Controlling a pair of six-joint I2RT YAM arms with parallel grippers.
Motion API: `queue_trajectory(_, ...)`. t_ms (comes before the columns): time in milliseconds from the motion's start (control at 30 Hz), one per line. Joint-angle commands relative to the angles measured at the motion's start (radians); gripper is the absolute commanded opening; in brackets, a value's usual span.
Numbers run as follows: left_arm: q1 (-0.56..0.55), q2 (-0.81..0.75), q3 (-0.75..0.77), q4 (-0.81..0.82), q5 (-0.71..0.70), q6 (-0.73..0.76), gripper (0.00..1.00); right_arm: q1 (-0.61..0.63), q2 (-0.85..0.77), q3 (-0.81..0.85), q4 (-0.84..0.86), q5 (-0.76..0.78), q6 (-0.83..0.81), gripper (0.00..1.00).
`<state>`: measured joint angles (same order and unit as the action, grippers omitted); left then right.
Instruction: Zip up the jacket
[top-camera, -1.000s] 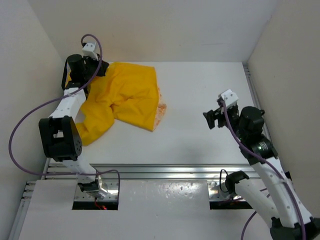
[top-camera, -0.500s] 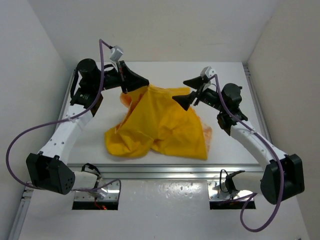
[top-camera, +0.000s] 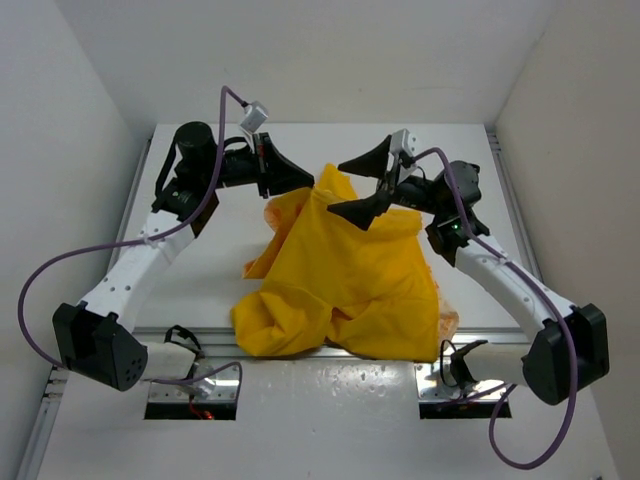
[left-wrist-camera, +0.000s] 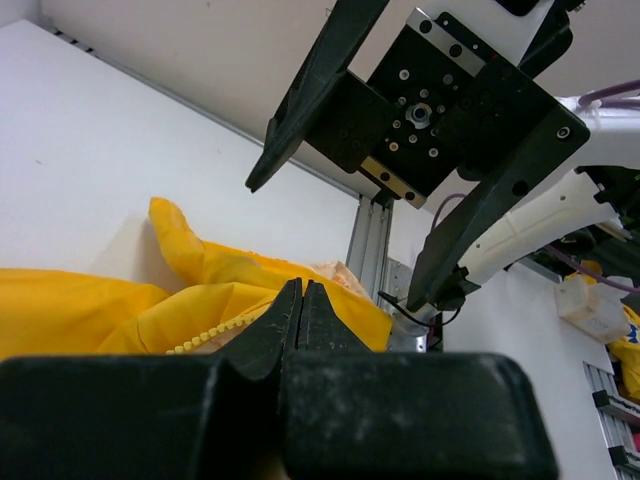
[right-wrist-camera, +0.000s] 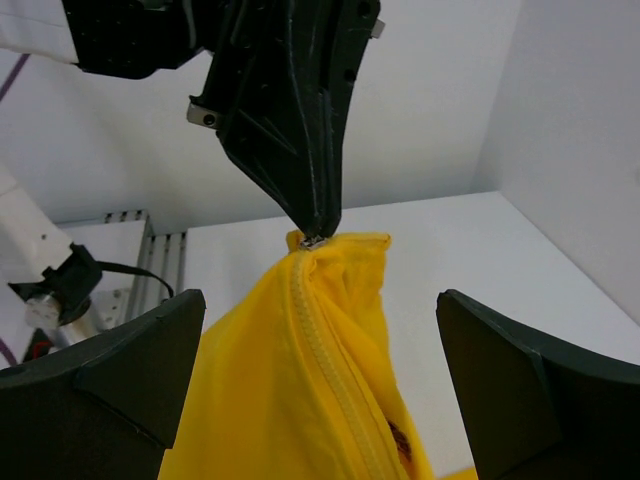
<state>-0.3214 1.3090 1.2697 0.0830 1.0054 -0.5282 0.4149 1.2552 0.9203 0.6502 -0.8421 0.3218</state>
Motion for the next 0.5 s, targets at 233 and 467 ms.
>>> queue_trajectory(233,-0.03,-0.011,0.036,0.04,-0.007,-0.003,0.0,0.05,0.058,0.111,-0.248,-0.137,-0.13,0.97)
queue_trajectory(467,-0.071,-0.023,0.033,0.003,-0.039,0.028,0.0,0.065,0.099,0.152,-0.323,-0.04,-0.213,0.6)
